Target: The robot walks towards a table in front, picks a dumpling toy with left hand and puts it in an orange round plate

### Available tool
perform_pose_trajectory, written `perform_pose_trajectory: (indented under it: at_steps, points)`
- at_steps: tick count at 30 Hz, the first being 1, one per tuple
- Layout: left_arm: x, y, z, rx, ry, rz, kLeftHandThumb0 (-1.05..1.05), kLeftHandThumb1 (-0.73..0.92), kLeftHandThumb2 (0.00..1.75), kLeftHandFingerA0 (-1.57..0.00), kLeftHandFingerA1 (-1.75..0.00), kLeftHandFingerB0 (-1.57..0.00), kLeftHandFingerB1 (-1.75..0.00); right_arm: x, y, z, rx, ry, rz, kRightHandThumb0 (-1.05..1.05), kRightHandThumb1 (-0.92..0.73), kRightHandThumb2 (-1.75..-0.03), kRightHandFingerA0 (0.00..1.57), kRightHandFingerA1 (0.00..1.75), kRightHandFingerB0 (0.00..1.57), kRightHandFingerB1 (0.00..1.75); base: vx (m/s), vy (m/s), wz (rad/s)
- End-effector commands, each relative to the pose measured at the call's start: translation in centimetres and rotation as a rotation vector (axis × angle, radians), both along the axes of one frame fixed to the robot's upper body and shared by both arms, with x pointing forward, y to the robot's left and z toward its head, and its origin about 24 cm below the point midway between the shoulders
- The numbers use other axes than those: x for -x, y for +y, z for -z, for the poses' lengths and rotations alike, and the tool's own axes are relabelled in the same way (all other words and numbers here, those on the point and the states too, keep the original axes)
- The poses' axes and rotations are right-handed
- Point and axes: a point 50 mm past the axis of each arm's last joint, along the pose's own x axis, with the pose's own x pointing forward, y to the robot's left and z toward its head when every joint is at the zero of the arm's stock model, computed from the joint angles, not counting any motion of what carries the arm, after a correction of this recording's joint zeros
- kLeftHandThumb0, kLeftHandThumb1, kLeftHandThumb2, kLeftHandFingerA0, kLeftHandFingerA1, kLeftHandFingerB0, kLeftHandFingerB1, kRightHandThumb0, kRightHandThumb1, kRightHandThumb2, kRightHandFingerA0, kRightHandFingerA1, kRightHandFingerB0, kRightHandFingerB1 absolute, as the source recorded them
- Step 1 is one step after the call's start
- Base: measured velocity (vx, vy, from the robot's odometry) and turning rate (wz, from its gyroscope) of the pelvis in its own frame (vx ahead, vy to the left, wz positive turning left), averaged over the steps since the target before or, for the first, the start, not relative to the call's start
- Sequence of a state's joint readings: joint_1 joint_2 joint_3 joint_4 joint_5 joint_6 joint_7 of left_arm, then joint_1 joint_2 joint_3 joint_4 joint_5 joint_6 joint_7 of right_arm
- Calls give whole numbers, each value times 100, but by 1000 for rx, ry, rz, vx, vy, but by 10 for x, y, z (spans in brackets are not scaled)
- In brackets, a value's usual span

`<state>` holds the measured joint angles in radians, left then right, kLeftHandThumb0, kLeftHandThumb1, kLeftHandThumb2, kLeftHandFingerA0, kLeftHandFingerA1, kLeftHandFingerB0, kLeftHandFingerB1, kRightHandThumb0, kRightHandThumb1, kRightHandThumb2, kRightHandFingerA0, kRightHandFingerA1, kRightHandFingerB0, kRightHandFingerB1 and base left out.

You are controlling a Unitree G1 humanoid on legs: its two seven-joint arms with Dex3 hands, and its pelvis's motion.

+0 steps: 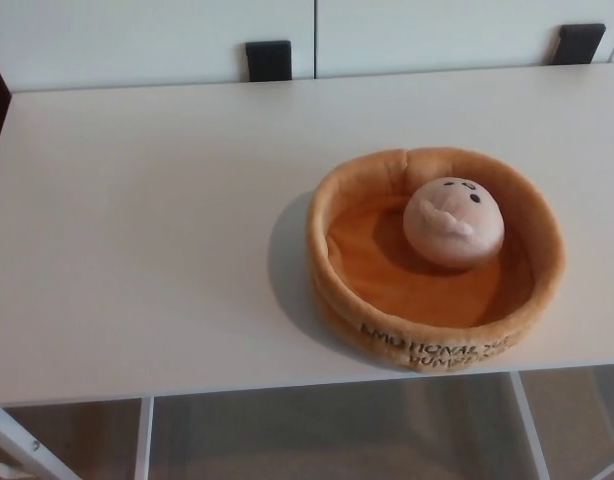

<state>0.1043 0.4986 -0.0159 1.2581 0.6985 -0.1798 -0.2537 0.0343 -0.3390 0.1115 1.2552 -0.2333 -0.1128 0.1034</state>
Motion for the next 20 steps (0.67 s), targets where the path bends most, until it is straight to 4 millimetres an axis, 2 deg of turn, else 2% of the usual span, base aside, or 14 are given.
perform_pose_trajectory:
  at_steps: [1,3,4,5,6,7,20]
  points:
    - [1,0,1,-16,-68,-41,-37,76,62,-53,-53,-43,-39,9,-7,-2,-6,22,-1,-38,-66,-59,56,52,31,34,0,0,0]
    - [1,-1,2,-20,-63,-28,-37,75,62,-54,-54,-45,-40,7,-7,-2,-1,32,-22,-39,-66,-60,54,50,31,34,0,0,0]
    - [0,-1,1,-16,-64,-32,-37,75,62,-54,-56,-45,-40,5,-7,-3,-5,31,-24,-46,-52,-81,51,60,26,46,0,0,0]
    - [-1,0,1,-13,-64,-35,-37,75,63,-54,-56,-44,-39,3,-7,-3,-8,28,-28,-46,-52,-81,49,59,25,46,0,0,0]
    - [-1,0,0,-12,-64,-38,-37,75,63,-54,-56,-44,-39,2,-7,-3,-11,25,-32,-46,-52,-81,49,59,25,46,0,0,0]
    - [-1,1,0,-5,-63,-39,-38,77,61,-54,-56,-44,-40,2,-7,-4,-16,24,-33,-39,-67,-61,53,49,31,35,0,0,0]
    - [-5,3,-2,7,-47,-37,-37,76,61,-55,-57,-46,-41,-3,-5,-3,-38,55,-46,-43,-65,-60,49,46,30,33,0,0,0]
